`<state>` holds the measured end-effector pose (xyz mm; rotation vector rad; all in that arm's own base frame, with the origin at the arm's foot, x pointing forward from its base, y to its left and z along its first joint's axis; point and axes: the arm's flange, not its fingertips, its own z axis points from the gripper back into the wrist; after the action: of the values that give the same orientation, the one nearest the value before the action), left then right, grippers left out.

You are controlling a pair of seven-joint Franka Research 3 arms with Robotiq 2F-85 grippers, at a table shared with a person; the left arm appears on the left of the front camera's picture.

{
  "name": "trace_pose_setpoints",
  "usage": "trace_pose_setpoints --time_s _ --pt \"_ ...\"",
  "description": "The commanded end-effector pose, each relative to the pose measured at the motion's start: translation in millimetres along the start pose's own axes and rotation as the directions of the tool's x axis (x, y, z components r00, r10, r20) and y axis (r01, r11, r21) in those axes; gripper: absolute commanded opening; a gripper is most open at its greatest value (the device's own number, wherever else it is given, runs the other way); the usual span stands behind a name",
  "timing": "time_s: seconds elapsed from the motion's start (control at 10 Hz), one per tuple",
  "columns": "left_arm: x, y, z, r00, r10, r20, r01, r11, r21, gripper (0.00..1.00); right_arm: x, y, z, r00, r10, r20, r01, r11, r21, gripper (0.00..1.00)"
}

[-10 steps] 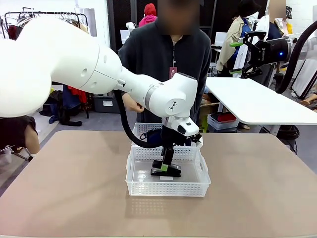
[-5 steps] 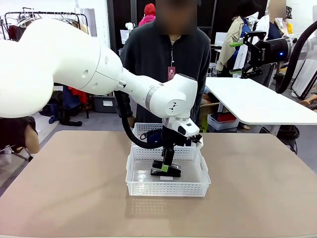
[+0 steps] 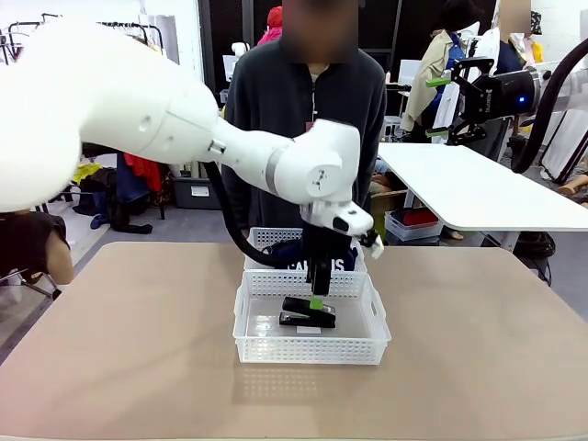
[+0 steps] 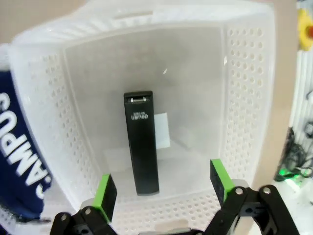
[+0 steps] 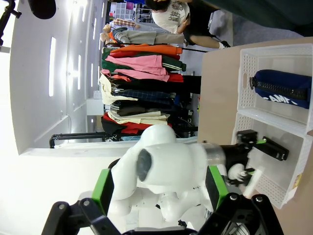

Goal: Distribute items into two baskets.
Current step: Place the picked Stapler into the Organizing basket as instructed by the person.

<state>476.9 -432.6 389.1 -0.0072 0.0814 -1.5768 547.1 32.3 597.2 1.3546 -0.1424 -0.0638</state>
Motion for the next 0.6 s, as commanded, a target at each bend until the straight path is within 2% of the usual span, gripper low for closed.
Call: trace_pose_setpoints --time_s 0.0,0.1,0.2,0.3,0.4,0.5 --pt "-36.5 -28.0 35.4 0.984 0.153 0.089 -0.153 0.988 0.001 1.00 -1.8 2.5 0.3 1.000 -0.005 -0.004 0.005 1.000 0.004 1.00" --pt "-56.7 -34.8 55.2 0.958 0.242 0.155 -0.240 0.970 -0.035 1.00 -1.8 2.5 0.3 1.000 -0.005 -0.004 0.005 1.000 0.004 1.00" --pt "-82.9 -37.4 74.9 0.910 0.336 0.245 -0.315 0.941 -0.121 1.00 -1.8 2.5 0.3 1.000 -0.005 -0.004 0.005 1.000 0.004 1.00" --pt "-88.5 -35.0 77.7 0.846 0.441 0.301 -0.388 0.895 -0.221 1.00 -1.8 2.5 0.3 1.000 -0.005 -0.004 0.005 1.000 0.004 1.00" --pt "-112.4 -30.5 86.6 0.802 0.487 0.347 -0.404 0.869 -0.287 1.00 -1.8 2.5 0.3 1.000 -0.005 -0.004 0.005 1.000 0.004 1.00" --pt "-129.0 -33.5 93.3 0.725 0.534 0.434 -0.430 0.844 -0.321 1.00 -1.8 2.5 0.3 1.000 -0.005 -0.004 0.005 1.000 0.004 1.00"
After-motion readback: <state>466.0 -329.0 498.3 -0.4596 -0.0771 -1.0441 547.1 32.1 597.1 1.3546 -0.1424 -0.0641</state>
